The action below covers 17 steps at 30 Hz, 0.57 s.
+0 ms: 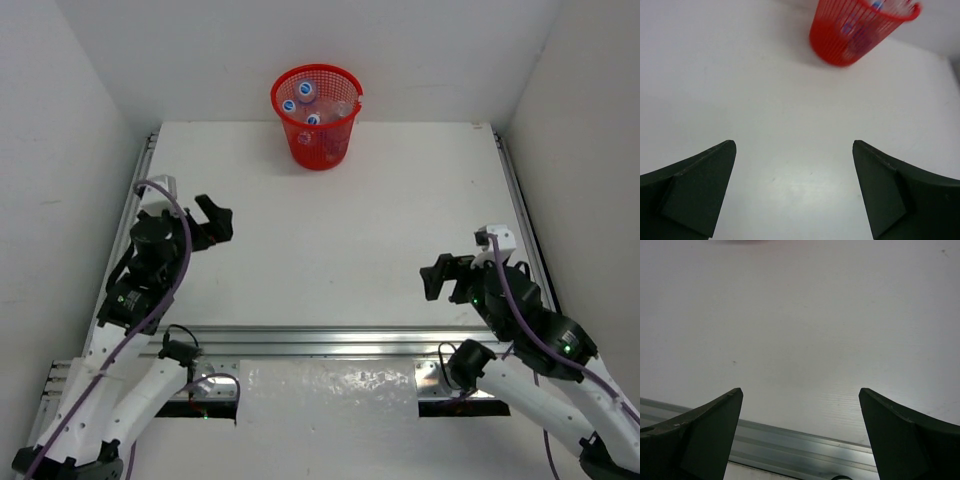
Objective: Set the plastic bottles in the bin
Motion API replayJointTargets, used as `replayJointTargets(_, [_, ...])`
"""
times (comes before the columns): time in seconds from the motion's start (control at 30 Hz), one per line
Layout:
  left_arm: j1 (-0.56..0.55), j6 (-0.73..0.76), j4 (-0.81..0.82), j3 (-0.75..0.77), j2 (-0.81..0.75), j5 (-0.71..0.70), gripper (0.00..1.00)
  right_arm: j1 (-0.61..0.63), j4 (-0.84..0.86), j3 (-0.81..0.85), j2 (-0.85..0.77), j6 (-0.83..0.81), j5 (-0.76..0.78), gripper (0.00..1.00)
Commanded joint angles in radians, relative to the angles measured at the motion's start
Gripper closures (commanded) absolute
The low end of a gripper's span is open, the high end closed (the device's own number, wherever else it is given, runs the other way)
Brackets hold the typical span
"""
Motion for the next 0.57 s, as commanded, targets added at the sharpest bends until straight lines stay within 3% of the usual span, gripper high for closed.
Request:
replayJointTargets(0.0, [-0.007,0.038,-0.065,-0.091,-0.086,-0.035,0.00,0.004,-0.064,0.008,-0.073,-0.030,0.076,0.01])
replayJointTargets(0.1, [-0.007,0.037,-0.025,-0.130,-0.212,-0.006,0.00,0.004,-0.047,-0.027,-0.135,-0.044,0.044,0.01])
replayJointTargets(0.2, [-0.007,0.024,-0.028,-0.141,-0.252,-0.077,0.00,0.002,-0.040,-0.044,-0.160,-0.053,0.010,0.01])
replayJointTargets(0.53, [-0.007,0.001,-0.047,-0.142,-0.266,-0.100,0.00,0.002,-0.027,-0.064,-0.113,-0.050,0.007,0.01])
